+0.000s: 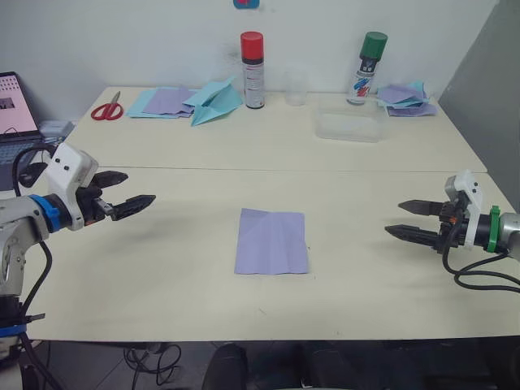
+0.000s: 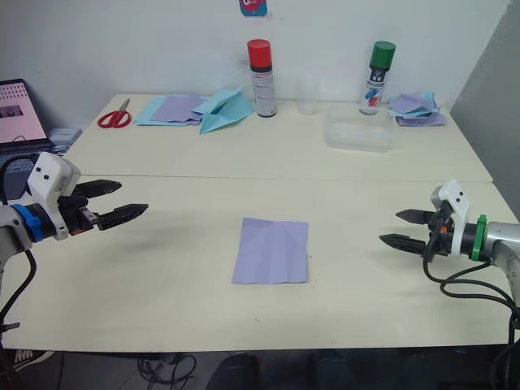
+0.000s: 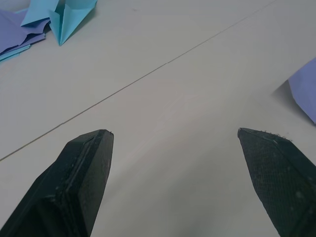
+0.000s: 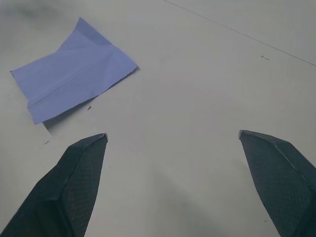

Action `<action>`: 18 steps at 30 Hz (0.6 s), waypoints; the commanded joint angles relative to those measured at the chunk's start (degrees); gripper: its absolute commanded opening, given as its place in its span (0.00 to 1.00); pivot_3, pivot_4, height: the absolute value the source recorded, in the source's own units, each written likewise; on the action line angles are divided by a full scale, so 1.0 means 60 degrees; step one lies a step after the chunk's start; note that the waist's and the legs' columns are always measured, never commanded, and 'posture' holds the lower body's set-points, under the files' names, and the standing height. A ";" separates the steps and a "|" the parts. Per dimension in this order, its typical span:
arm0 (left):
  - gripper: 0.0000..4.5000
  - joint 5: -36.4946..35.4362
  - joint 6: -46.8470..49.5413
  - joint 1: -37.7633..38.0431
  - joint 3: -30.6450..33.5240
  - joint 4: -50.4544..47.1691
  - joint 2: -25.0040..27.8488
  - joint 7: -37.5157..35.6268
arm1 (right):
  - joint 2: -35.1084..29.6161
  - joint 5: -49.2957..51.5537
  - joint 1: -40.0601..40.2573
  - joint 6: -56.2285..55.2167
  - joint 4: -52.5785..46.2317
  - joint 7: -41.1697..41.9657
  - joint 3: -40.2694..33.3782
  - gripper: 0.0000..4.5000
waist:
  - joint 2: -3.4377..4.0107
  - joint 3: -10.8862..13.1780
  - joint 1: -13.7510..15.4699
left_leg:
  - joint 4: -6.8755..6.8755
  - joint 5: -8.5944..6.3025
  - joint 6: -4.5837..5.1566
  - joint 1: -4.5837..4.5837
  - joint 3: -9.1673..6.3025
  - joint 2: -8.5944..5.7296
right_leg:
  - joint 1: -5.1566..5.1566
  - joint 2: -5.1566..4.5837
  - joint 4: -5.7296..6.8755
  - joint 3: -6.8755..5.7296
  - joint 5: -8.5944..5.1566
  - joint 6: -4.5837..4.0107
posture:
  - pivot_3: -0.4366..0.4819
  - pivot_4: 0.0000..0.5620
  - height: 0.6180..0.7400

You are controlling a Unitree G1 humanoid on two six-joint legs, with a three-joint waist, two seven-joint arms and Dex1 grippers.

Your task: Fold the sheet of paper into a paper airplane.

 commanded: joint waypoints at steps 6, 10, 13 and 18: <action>0.84 -0.1235 0.0790 -0.0378 -0.0396 -0.2145 -0.0785 -0.0296 | 0.0159 -0.0113 0.0263 -0.0181 -0.1104 -0.0171 0.0223 1.00 | 0.0000 0.0000 0.0008 | 0.0012 0.0000 0.0000 -0.0004 -0.0007 -0.0003 | 0.0005 0.0000 0.0001 0.0002 0.0002 0.0004 | 0.48 0.27 1.00; 0.57 -0.0816 0.0481 -0.0699 -0.1504 -0.2579 -0.2019 0.0269 | 0.0585 -0.0426 0.0213 -0.0407 -0.1081 -0.0401 0.0655 1.00 | -0.0001 -0.0003 0.0021 | 0.0030 0.0001 0.0000 -0.0004 -0.0006 -0.0009 | 0.0018 0.0007 0.0002 -0.0002 0.0011 0.0018 | 0.48 0.27 1.00; 0.34 -0.0323 0.0085 -0.0548 -0.2388 -0.2639 -0.2924 0.0628 | 0.0881 -0.0683 0.0195 -0.0574 -0.1075 -0.0605 0.0947 1.00 | -0.0001 -0.0003 0.0018 | 0.0032 0.0001 0.0000 -0.0004 -0.0007 -0.0015 | 0.0018 0.0029 0.0001 0.0014 0.0016 0.0026 | 0.48 0.27 1.00; 0.01 0.0521 -0.0640 -0.0281 -0.3493 -0.1971 -0.3959 0.0912 | 0.1347 -0.0853 0.0204 -0.0619 -0.1214 -0.0913 0.1290 1.00 | 0.0001 -0.0005 0.0008 | 0.0031 0.0001 0.0000 -0.0005 -0.0016 -0.0014 | 0.0016 0.0047 -0.0001 0.0023 0.0018 0.0025 | 0.48 0.27 1.00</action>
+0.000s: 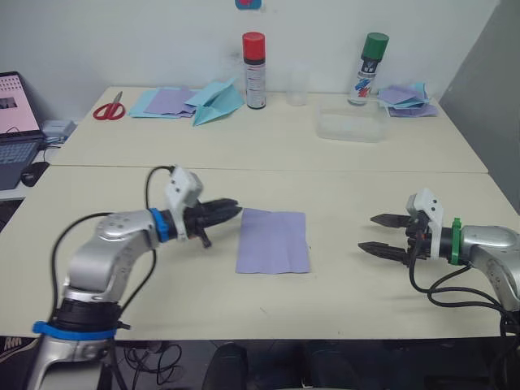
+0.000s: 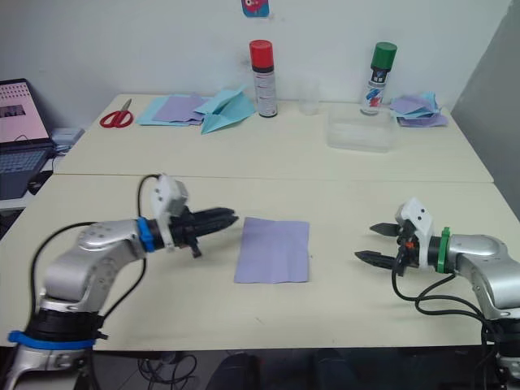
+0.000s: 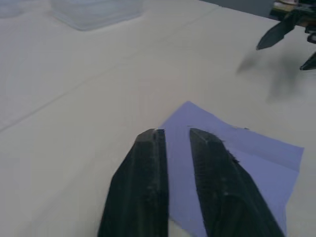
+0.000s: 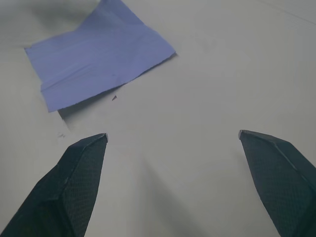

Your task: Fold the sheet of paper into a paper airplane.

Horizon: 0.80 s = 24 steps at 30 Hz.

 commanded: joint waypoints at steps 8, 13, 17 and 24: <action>0.01 0.2274 -0.1447 0.0230 -0.1915 0.2068 -0.0897 0.0543 | 0.0644 -0.0440 -0.0016 -0.0251 -0.0552 -0.0572 0.0593 1.00 | 0.0007 -0.0005 0.0009 | 0.0001 0.0000 0.0000 0.0005 -0.0003 0.0000 | 0.0001 0.0040 0.0006 -0.0012 0.0003 -0.0005 | 0.48 0.27 1.00; 0.01 0.2792 -0.1461 0.0342 -0.2211 0.2411 -0.1087 0.0814 | 0.0850 -0.0796 -0.0061 -0.0413 -0.0498 -0.0847 0.0862 1.00 | 0.0058 -0.0059 0.0032 | 0.0009 0.0002 0.0003 0.0015 -0.0004 0.0000 | 0.0019 0.0027 0.0009 -0.0008 0.0008 0.0001 | 0.48 0.27 1.00; 0.00 0.2889 -0.1470 0.0351 -0.2256 0.2552 -0.1187 0.0839 | 0.1225 -0.1402 -0.0287 -0.0635 -0.0091 -0.1298 0.1293 0.79 | 0.0071 -0.0078 0.0005 | 0.0002 0.0003 0.0004 0.0125 -0.0001 -0.0005 | 0.0130 0.0028 -0.0007 -0.0001 0.0011 -0.0001 | 0.48 0.27 1.00; 0.00 0.2805 -0.1443 0.0539 -0.2308 0.2437 -0.1341 0.0657 | 0.1759 -0.2917 -0.0805 -0.1810 0.0905 -0.1523 0.2602 0.24 | 0.0113 -0.0123 0.0005 | 0.0002 0.0004 0.0007 0.0167 0.0007 -0.0003 | 0.0162 0.0029 -0.0005 0.0002 0.0018 -0.0015 | 0.48 0.27 1.00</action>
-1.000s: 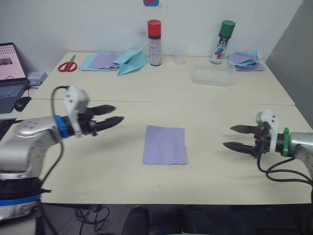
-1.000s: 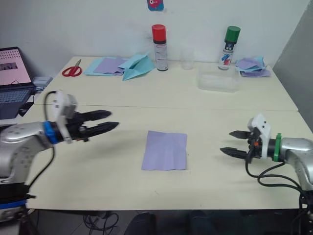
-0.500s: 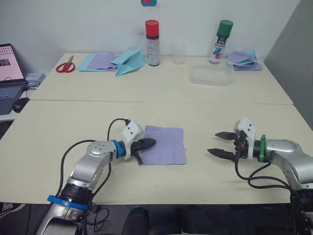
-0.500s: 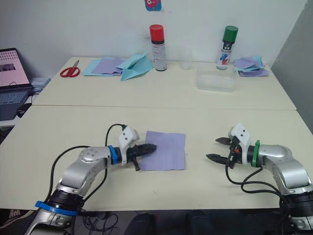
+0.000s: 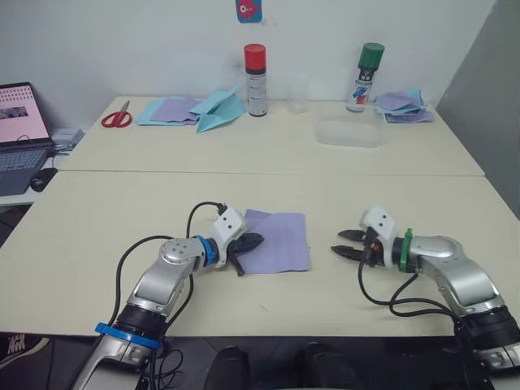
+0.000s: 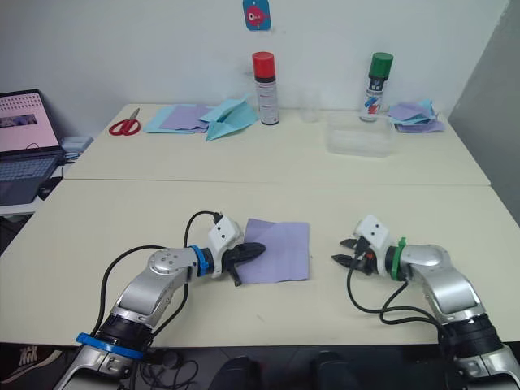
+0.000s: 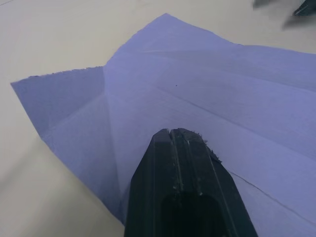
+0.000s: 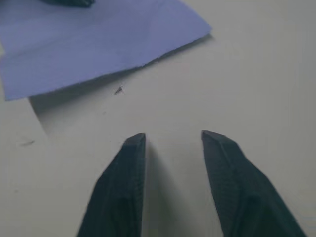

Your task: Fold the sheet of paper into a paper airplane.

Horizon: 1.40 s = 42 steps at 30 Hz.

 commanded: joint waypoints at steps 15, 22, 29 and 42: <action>0.00 0.0276 0.0336 0.0605 -0.0228 0.0180 0.0070 -0.0144 | 0.3096 0.0287 -0.0836 0.0433 0.1211 -0.0673 0.0061 0.01 | -0.0027 -0.0144 -0.0020 | -0.0020 -0.0001 0.0000 0.0026 -0.0009 0.0020 | 0.0004 0.0046 0.0002 0.0006 -0.0004 -0.0017 | 0.48 0.27 1.00; 0.00 0.0329 0.0470 0.0853 -0.0245 0.0090 0.0258 -0.0193 | 0.3839 0.1369 -0.1206 0.0619 0.0900 -0.0278 -0.0334 0.01 | -0.0022 -0.0140 -0.0027 | -0.0029 -0.0002 0.0000 0.0017 -0.0009 0.0021 | -0.0006 0.0046 -0.0002 0.0011 -0.0011 -0.0030 | 0.48 0.27 1.00; 0.00 0.0194 0.0945 0.0862 -0.0084 -0.0060 0.0462 -0.0237 | 0.4348 0.0795 -0.1635 0.0186 0.1615 -0.0362 0.0397 0.01 | -0.0020 -0.0138 -0.0037 | -0.0048 -0.0002 0.0000 0.0019 -0.0016 0.0025 | -0.0011 0.0049 -0.0003 0.0004 -0.0019 -0.0042 | 0.48 0.27 1.00; 0.00 -0.0710 0.2033 0.1319 0.1193 -0.0760 0.1878 -0.0723 | 0.4729 -0.0864 -0.2426 -0.0933 0.3668 -0.0574 0.1611 0.01 | -0.0024 -0.0137 -0.0246 | -0.0162 -0.0002 0.0000 0.0090 -0.0022 0.0044 | -0.0014 0.0055 -0.0001 0.0009 -0.0052 -0.0101 | 0.48 0.27 1.00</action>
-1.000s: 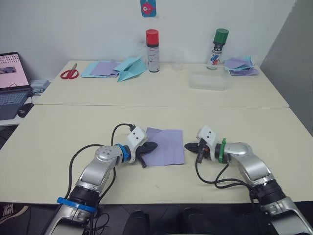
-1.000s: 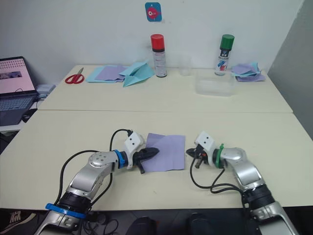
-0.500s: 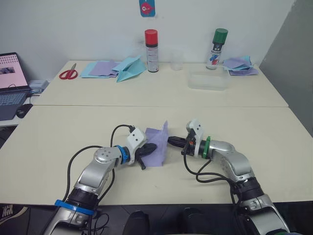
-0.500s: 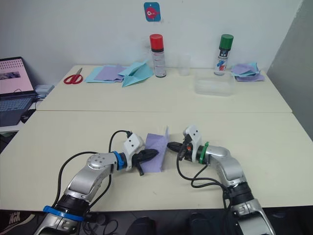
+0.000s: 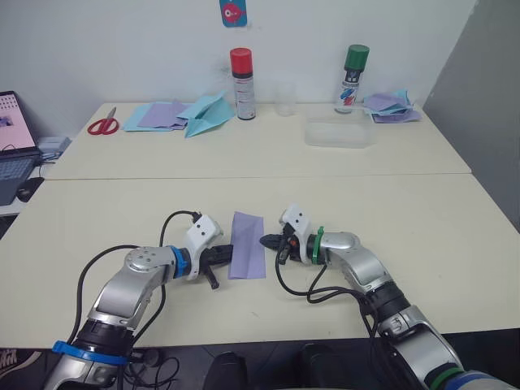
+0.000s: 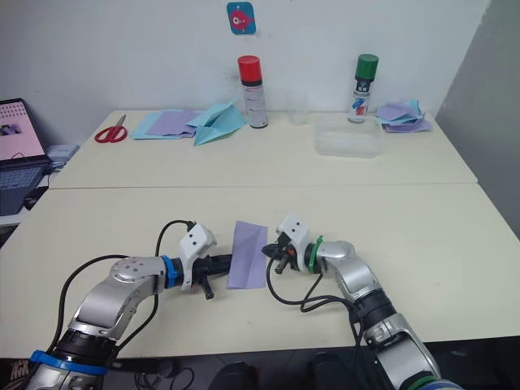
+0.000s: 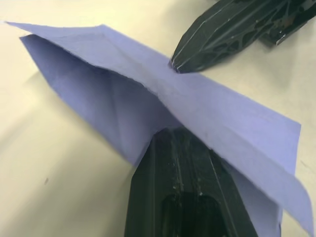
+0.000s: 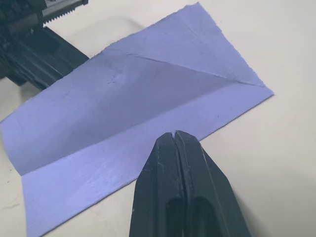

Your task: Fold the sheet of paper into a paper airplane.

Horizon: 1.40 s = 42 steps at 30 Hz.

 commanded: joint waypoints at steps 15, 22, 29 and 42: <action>0.00 -0.1211 0.1011 -0.0662 0.0976 -0.1812 0.0508 -0.0051 | -0.0177 -0.0942 -0.0263 -0.0652 0.0615 0.0483 0.0699 0.01 | -0.0041 0.0041 -0.0051 | -0.0019 -0.0001 -0.0002 -0.0003 0.0003 0.0002 | -0.0004 -0.0009 -0.0007 0.0001 -0.0018 -0.0033 | 0.48 0.27 1.00; 0.00 0.0186 0.0382 -0.0215 -0.0599 -0.0725 0.0395 0.0083 | -0.0283 -0.1056 -0.0186 -0.0863 0.0496 0.0664 0.0831 0.01 | -0.0040 0.0045 -0.0063 | -0.0040 -0.0001 -0.0001 0.0003 -0.0006 0.0008 | -0.0009 0.0006 -0.0006 -0.0003 -0.0026 -0.0044 | 0.48 0.27 1.00; 0.00 0.0661 -0.0046 -0.0089 -0.1093 0.0231 0.0148 0.0101 | -0.0868 -0.1275 0.0144 -0.1053 -0.0030 0.1768 0.1518 0.01 | -0.0034 0.0036 -0.0003 | -0.0037 -0.0001 -0.0002 0.0010 -0.0005 0.0000 | 0.0003 -0.0013 -0.0009 -0.0007 -0.0031 -0.0049 | 0.48 0.27 1.00; 0.00 0.1159 -0.0513 0.0017 -0.1361 0.1285 -0.0228 0.0364 | -0.2212 -0.0213 0.0457 0.1203 -0.1882 0.4296 0.1797 0.01 | 0.0032 -0.0097 0.0184 | -0.0035 -0.0001 -0.0001 0.0035 -0.0003 -0.0011 | 0.0013 -0.0077 -0.0011 -0.0009 -0.0063 -0.0088 | 0.48 0.27 1.00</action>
